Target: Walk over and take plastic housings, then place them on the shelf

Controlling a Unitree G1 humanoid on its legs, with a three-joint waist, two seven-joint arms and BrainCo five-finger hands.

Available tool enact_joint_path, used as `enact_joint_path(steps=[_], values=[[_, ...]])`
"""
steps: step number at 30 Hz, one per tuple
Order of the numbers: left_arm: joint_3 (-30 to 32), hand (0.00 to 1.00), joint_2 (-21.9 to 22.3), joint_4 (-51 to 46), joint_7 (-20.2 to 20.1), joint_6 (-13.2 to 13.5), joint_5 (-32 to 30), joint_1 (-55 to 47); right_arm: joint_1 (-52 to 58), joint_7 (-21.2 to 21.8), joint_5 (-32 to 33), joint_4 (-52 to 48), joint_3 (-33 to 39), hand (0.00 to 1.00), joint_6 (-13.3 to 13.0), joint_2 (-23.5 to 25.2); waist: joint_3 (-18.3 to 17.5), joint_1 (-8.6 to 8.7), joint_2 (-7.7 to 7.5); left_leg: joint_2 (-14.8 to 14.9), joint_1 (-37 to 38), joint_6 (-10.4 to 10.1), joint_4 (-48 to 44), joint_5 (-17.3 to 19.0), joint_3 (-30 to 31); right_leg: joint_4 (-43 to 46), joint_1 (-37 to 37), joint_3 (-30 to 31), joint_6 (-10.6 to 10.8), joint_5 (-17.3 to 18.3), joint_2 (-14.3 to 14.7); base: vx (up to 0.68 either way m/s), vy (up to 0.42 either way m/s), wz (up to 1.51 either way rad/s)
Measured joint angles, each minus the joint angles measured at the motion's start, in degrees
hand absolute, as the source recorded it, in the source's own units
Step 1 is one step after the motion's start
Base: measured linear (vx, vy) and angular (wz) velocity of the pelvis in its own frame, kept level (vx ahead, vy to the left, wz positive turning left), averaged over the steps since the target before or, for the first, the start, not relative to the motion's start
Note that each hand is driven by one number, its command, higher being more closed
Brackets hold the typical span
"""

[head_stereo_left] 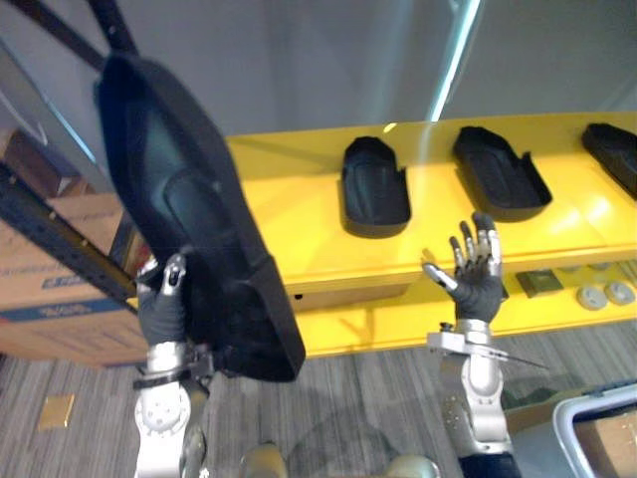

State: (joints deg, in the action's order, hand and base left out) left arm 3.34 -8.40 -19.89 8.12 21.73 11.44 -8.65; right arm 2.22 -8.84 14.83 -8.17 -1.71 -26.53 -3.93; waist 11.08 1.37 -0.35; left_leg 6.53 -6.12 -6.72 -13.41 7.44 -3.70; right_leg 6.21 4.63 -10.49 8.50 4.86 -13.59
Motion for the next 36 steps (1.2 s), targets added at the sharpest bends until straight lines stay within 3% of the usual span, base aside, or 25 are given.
enact_joint_path(steps=[3,5,11,18,21,23,26,29,36], values=[[-0.97,1.0,0.51,-0.2,0.57,-1.24,-0.04,0.46,0.44,0.25,-0.02,-0.57,0.07,0.0,0.04,-0.06,-0.23,0.18,0.33,-1.09,0.34,-0.17,4.07,-3.8,2.22,-1.42,1.29,1.14,1.05,-0.73,0.23,0.04,0.003,0.6],[-1.91,1.0,1.75,-2.13,0.61,-1.48,-0.09,-2.19,-1.72,1.37,0.11,-0.59,-0.09,0.0,0.04,-0.89,-0.52,-0.71,0.84,0.32,1.77,-1.12,8.27,-6.24,2.26,-1.45,1.05,0.94,1.02,-0.78,1.66,0.03,-0.081,0.13],[-2.65,1.0,3.37,-3.62,1.23,-1.32,0.54,-2.19,-5.97,1.31,-0.31,-1.82,-1.28,0.0,0.02,-3.24,-0.97,-0.71,1.76,1.37,3.1,-1.65,15.34,-11.12,2.28,-1.33,-0.18,-0.23,0.85,-0.85,2.95,-0.02,-0.046,0.1],[1.0,1.0,3.04,-3.77,6.68,-4.82,-10.58,-2.26,-2.23,1.43,-1.49,-6.81,-2.93,0.0,0.21,-3.03,-0.72,-0.7,2.13,0.91,5.97,-1.17,17.96,-12.22,1.99,-0.82,1.7,-0.53,-0.34,0.53,2.57,-0.05,0.005,0.01],[5.88,1.0,-0.32,1.8,10.29,-8.14,-14.37,1.3,-1.79,3.48,-0.77,-7.19,-3.73,0.0,0.26,-3.36,-0.15,-0.27,3.26,1.2,5.88,-0.99,18.01,-12.51,0.98,-0.62,0.92,-0.29,-0.2,1.98,2.59,-0.12,-0.016,-0.11],[7.83,1.0,-4.12,10.13,12.88,-11.06,-14.71,7.78,-1.84,6.12,0.18,-7.27,-5.08,0.0,0.67,-4.88,-0.38,-0.16,4.84,1.73,4.96,-0.88,18.02,-12.81,-0.67,-0.21,-1.14,0.56,-0.09,2.07,2.72,-0.12,0.003,-0.17],[7.86,1.0,-9.56,18.21,14.32,-13.93,-14.52,14.73,-2.1,9.15,0.3,-7.32,-6.73,0.0,2.97,-5.91,-0.37,0.46,4.92,1.85,4.07,-1.27,18.0,-13.93,-2.57,0.64,-3.27,2.49,0.84,1.33,2.69,-0.01,0.015,-0.21],[7.75,1.0,-13.55,25.22,14.21,-15.73,-13.46,19.89,-2.29,11.83,2.41,-7.36,-8.94,0.0,4.78,-6.19,-0.38,1.85,4.69,1.74,4.25,-1.36,17.99,-14.21,-3.17,1.33,-3.9,3.11,1.27,0.7,2.47,0.04,0.002,-0.14],[6.55,1.0,-15.98,33.06,13.14,-17.03,-8.89,27.26,-2.29,18.01,6.57,-7.26,-12.55,0.0,6.4,-8.79,-0.36,3.33,4.94,2.01,6.05,-1.45,17.99,-14.3,-5.03,2.28,-3.69,4.37,1.03,0.98,2.55,0.01,-0.013,-0.11]])
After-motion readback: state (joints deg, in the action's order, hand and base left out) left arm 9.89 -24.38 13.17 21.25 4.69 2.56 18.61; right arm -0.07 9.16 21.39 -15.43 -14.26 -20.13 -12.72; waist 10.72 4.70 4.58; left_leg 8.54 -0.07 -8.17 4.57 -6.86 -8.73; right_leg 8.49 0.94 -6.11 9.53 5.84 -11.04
